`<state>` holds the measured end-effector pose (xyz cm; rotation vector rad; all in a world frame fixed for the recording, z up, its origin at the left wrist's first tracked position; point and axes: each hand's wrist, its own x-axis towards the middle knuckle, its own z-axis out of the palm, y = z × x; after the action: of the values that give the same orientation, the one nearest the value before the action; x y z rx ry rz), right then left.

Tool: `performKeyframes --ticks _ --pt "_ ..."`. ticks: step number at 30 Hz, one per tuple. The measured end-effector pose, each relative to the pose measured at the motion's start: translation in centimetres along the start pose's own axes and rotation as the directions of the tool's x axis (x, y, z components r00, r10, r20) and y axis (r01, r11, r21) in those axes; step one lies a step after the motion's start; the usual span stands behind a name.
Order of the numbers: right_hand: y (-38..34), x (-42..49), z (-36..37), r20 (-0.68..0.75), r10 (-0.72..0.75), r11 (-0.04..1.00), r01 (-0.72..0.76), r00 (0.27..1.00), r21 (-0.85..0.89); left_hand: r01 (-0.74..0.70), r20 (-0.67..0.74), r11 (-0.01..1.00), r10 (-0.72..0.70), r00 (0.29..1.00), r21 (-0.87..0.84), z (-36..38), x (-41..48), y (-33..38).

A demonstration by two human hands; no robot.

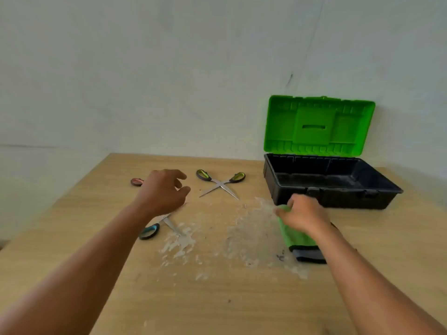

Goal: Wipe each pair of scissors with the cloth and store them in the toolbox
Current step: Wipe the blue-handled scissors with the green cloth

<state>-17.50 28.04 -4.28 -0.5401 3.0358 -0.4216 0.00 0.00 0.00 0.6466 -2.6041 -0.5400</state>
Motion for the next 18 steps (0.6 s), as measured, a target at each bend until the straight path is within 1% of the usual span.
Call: performKeyframes --ticks 1,2,3,5,8,9,11,13,15,18 --pt "0.2 -0.6 0.4 0.029 0.016 0.999 -0.015 0.999 -0.036 0.014 -0.018 1.0 -0.014 1.0 -0.022 -0.2 -0.3 -0.2" --pt "0.3 -0.9 0.8 0.025 0.015 0.997 -0.013 1.0 -0.078 0.035 -0.036 0.999 -0.037 0.999 -0.039 -0.5 -0.5 -0.4" --pt "0.6 -1.1 1.6 0.019 0.001 0.996 0.001 1.0 -0.084 0.057 -0.046 0.997 -0.059 0.997 -0.045 -0.5 -0.5 -1.0" --pt "0.8 -1.6 2.8 -0.003 0.011 0.998 -0.012 1.0 -0.054 0.137 -0.02 0.99 -0.136 0.99 0.034 -0.4 -0.7 -2.1" --pt "0.6 -1.7 2.7 -0.033 0.027 0.991 -0.023 0.999 0.133 0.208 0.045 0.946 -0.226 0.973 0.249 0.0 -0.8 -4.3" --pt "0.4 -1.9 2.8 -0.037 0.023 0.974 -0.014 0.999 0.225 0.224 0.081 0.925 -0.26 0.962 0.306 0.5 -1.0 -5.0" --pt "-0.4 -2.6 2.7 -0.045 0.016 0.917 0.003 0.999 0.398 0.248 0.134 0.896 -0.314 0.94 0.368 1.7 -1.6 -6.2" --pt "-1.4 -3.2 2.8 -0.058 -0.003 0.863 0.032 0.998 0.504 0.243 0.171 0.889 -0.329 0.929 0.388 2.8 -2.3 -6.9" --pt "-2.4 -3.4 3.1 -0.075 -0.04 0.833 0.075 0.996 0.549 0.264 0.164 0.899 -0.336 0.927 0.35 3.5 -2.7 -7.0" --pt "-3.9 -3.4 3.5 -0.067 -0.075 0.788 0.1 0.995 0.608 0.297 0.154 0.908 -0.352 0.923 0.295 3.6 -2.8 -7.2"
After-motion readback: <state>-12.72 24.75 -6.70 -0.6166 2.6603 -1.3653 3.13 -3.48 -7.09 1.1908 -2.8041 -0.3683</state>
